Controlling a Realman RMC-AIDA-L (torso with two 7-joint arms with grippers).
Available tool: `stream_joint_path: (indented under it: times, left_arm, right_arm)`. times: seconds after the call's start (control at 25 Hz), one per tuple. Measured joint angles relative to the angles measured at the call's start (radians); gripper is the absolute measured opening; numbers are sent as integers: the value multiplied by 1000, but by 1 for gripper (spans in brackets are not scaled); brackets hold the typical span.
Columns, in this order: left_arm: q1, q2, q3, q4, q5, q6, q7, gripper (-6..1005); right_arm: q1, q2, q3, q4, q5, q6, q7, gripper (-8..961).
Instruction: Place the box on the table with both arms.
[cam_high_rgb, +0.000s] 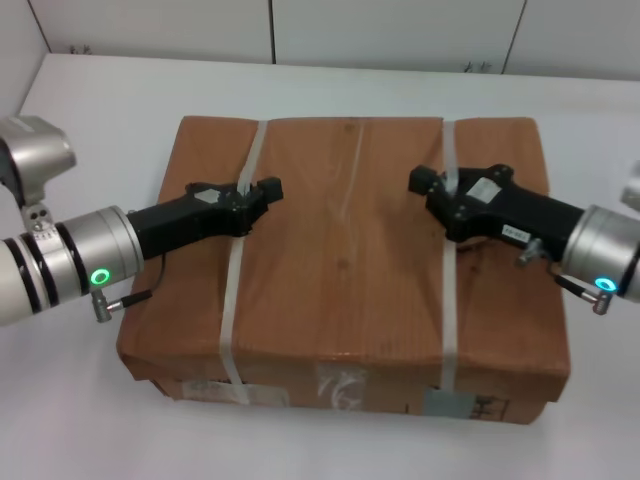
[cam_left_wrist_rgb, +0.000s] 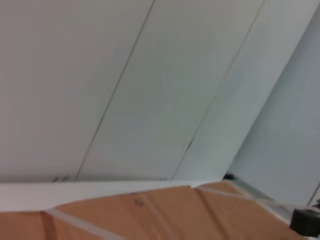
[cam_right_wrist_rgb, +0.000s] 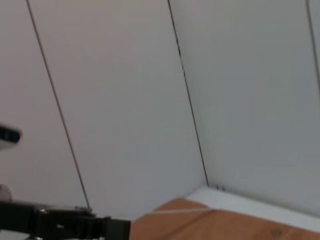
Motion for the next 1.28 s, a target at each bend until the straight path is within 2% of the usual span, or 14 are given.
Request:
stream_joint_path:
  times: [0.28, 0.48, 0.84, 1.28]
  left_arm:
    - [-30, -27, 3, 1, 35, -166, 4, 8]
    - [-35, -31, 4, 9, 61, -263, 9, 9]
    - [-37, -32, 4, 17, 81, -322, 10, 9]
    - [-37, -32, 4, 21, 84, -326, 11, 11]
  right_arm:
    - [41, 0, -26, 53, -9, 128, 1, 64]
    - [47, 0, -26, 64, -10, 165, 1, 67]
    - [80, 0, -27, 100, -24, 230, 7, 73]
    - [81, 0, -25, 102, -25, 229, 9, 79]
